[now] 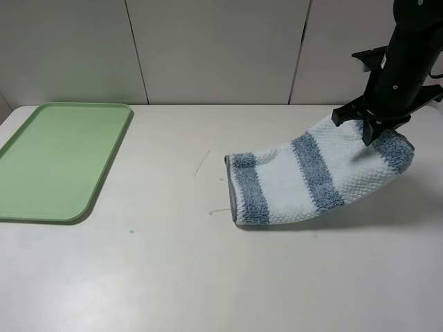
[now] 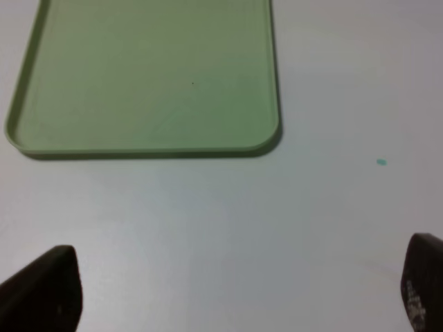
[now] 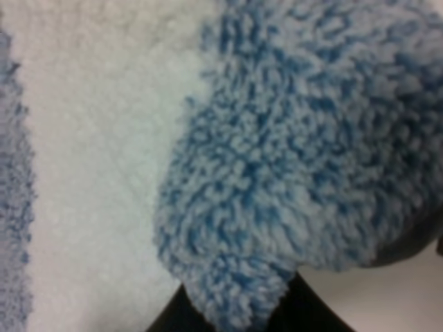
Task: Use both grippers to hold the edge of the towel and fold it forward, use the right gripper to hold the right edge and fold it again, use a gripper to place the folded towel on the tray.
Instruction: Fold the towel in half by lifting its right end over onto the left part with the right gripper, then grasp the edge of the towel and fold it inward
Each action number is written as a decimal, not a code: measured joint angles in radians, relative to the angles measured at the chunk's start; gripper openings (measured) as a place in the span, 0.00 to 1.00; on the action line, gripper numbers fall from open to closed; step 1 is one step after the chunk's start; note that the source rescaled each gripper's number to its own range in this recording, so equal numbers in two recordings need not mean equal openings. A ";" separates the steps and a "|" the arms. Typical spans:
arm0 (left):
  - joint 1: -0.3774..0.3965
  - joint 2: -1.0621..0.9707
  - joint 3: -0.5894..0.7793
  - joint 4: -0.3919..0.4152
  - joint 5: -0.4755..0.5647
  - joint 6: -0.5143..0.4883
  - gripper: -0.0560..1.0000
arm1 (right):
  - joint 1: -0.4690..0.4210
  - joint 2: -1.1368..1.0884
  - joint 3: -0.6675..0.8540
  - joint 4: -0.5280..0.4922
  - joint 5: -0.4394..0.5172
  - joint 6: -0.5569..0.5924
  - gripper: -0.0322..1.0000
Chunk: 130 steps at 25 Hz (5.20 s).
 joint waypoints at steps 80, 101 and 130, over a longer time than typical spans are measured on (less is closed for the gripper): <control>0.000 0.000 0.000 0.000 -0.001 0.000 0.92 | 0.360 -0.085 0.000 0.175 -0.014 0.168 1.00; 0.000 0.000 0.000 0.000 -0.001 0.000 0.92 | 0.360 -0.698 0.212 0.234 0.183 0.060 1.00; 0.000 0.000 0.000 0.000 -0.001 0.000 0.92 | -0.146 -1.686 0.726 0.250 -0.010 -0.025 1.00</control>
